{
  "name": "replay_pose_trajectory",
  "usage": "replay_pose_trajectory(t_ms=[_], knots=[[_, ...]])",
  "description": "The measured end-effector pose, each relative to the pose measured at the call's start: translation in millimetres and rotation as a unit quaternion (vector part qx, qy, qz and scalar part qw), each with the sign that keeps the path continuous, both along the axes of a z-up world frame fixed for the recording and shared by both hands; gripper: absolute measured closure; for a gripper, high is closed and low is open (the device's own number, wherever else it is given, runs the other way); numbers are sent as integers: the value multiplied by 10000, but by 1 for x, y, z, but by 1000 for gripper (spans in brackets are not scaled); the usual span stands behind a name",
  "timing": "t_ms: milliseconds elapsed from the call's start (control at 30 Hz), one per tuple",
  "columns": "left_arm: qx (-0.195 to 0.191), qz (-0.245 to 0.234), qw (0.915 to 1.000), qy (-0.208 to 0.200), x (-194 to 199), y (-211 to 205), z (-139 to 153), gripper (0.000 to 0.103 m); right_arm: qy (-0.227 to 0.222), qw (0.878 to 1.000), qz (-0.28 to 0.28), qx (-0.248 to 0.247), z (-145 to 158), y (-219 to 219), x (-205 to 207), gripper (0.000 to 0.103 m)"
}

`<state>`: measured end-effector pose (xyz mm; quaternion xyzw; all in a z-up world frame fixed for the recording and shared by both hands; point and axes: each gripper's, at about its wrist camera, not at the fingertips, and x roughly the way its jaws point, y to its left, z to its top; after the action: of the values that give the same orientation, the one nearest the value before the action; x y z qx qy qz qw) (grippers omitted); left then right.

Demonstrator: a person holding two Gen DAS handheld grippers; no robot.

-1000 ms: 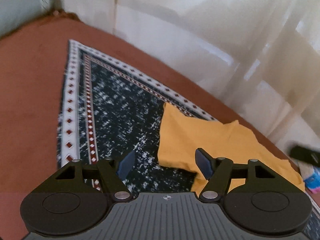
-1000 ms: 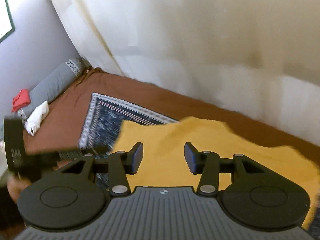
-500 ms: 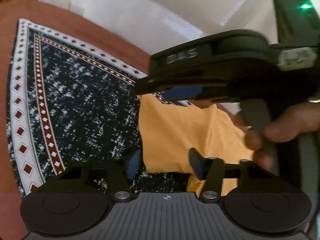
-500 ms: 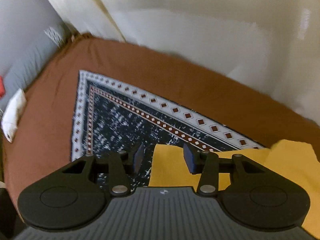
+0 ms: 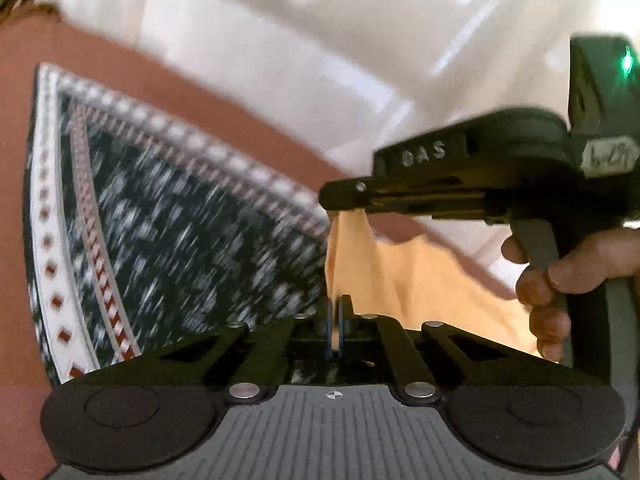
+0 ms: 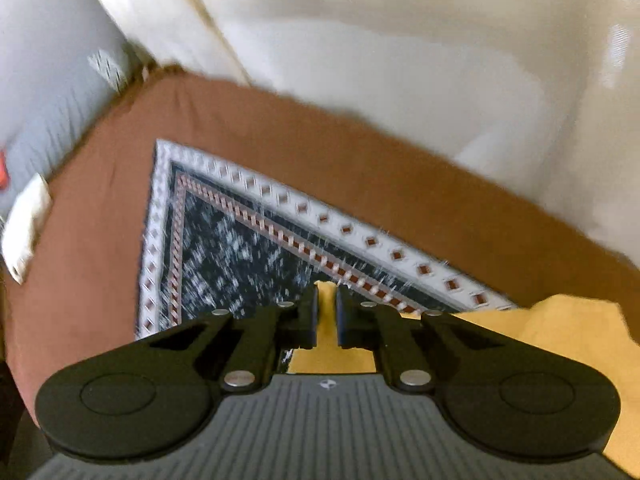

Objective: Fold clothes

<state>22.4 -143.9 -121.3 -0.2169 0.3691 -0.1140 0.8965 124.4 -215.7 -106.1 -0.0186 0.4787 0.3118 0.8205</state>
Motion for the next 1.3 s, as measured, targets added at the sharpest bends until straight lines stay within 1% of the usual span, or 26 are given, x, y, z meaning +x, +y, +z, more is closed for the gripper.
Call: replay_pose_trajectory(t_ms=[67, 133, 200, 267, 367, 433, 567, 667, 700, 800, 867, 900, 933, 1000, 1067, 1133, 1167, 1233, 1300], knots=[[68, -228, 9994, -249, -2, -15, 17, 103, -97, 9991, -228, 342, 15, -27, -1, 93], [162, -534, 9976, -419, 0, -34, 29, 103, -192, 9969, -451, 617, 24, -57, -6, 93], [292, -879, 9943, -524, 1, -60, 34, 103, -285, 9935, -671, 872, 31, -88, -11, 93], [506, -1231, 9895, -566, 1, -89, 33, 103, -292, 9898, -945, 1028, 28, -118, -17, 93], [689, -1660, 9828, -433, 1, -119, 22, 103, -196, 9842, -1345, 1132, 15, -159, -24, 93], [773, -1805, 9801, -281, 3, -132, 12, 103, -75, 9817, -1572, 1070, 1, -179, -29, 93], [954, -1980, 9755, -14, 4, -146, -8, 103, 165, 9769, -1904, 961, -27, -201, -35, 93], [1005, -2052, 9735, 107, 5, -146, -18, 103, 288, 9751, -1996, 919, -41, -204, -39, 93], [985, -2064, 9734, 141, 6, -146, -20, 101, 312, 9746, -2018, 917, -43, -205, -41, 93], [923, -2156, 9719, 199, 10, -145, -23, 77, 348, 9720, -2121, 950, -49, -209, -44, 93], [872, -2253, 9701, 215, 10, -141, -19, 76, 334, 9698, -2209, 982, -52, -212, -46, 93], [842, -2303, 9693, 201, 9, -140, -15, 71, 307, 9691, -2245, 977, -52, -213, -47, 93], [807, -2332, 9690, 149, 6, -137, -8, 63, 286, 9683, -2286, 968, -52, -215, -49, 92], [797, -2258, 9709, -4, 4, -127, 2, 54, 254, 9663, -2381, 948, -52, -221, -52, 91], [712, -2084, 9754, -51, 10, -115, 8, 53, 233, 9631, -2508, 948, -52, -228, -58, 90], [684, -1811, 9811, 7, 23, -105, 9, 53, 222, 9589, -2658, 971, -51, -236, -64, 90], [725, -1643, 9837, 22, 30, -102, 9, 53, 217, 9566, -2731, 990, -50, -241, -68, 90], [719, -1317, 9887, 69, 45, -97, 6, 49, 162, 9533, -2849, 992, -47, -250, -76, 90], [582, -1145, 9915, 221, 62, -95, 0, 48, 15, 9504, -2957, 962, -40, -260, -88, 90]])
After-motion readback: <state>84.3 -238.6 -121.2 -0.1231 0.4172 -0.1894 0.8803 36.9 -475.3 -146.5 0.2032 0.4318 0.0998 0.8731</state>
